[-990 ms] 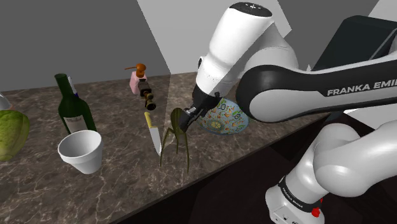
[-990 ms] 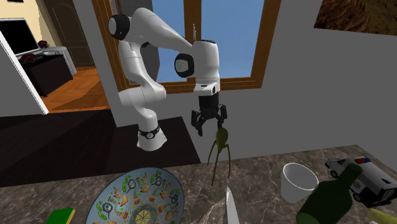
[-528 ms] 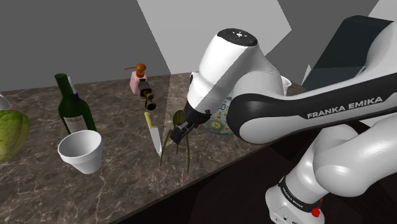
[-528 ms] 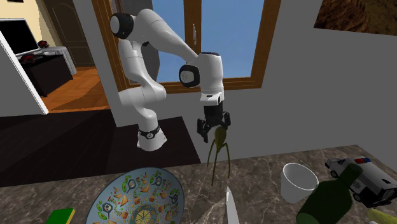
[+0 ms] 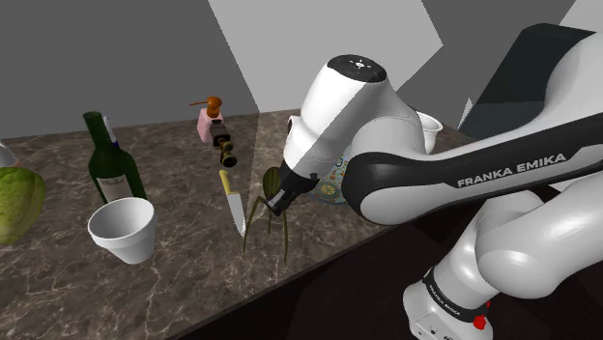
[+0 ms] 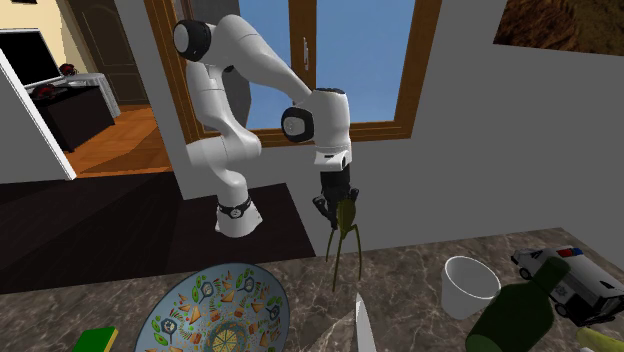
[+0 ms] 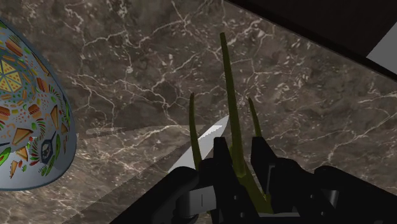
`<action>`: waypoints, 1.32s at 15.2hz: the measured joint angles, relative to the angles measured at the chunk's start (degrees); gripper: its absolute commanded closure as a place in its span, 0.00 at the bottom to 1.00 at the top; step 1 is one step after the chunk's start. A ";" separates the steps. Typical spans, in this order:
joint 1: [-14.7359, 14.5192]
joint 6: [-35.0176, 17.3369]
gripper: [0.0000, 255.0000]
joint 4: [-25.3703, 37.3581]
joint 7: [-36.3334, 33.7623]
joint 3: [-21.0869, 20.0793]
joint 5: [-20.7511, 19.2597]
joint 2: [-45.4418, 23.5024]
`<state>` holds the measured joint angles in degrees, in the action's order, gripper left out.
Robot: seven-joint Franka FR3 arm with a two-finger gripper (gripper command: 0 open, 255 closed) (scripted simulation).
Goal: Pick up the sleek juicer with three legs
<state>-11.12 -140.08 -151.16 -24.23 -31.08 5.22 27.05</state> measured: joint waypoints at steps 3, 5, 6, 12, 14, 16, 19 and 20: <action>0.00 -0.02 1.00 -0.01 0.00 0.00 0.00 0.00; 0.00 -0.03 1.00 -0.01 0.01 0.00 0.00 0.00; -0.03 -0.03 1.00 -0.05 0.00 0.00 0.03 0.04; -0.75 4.42 1.00 2.05 1.06 1.35 0.65 2.42; -0.83 6.19 1.00 3.22 1.43 1.83 0.69 3.04; -0.94 7.93 1.00 4.31 1.80 2.33 0.76 3.71; -1.08 10.58 1.00 6.07 2.25 2.98 0.82 4.63; -1.17 11.39 1.00 6.51 2.39 3.20 0.88 5.01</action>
<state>-12.28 -128.69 -144.65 -21.85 -27.88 6.10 32.05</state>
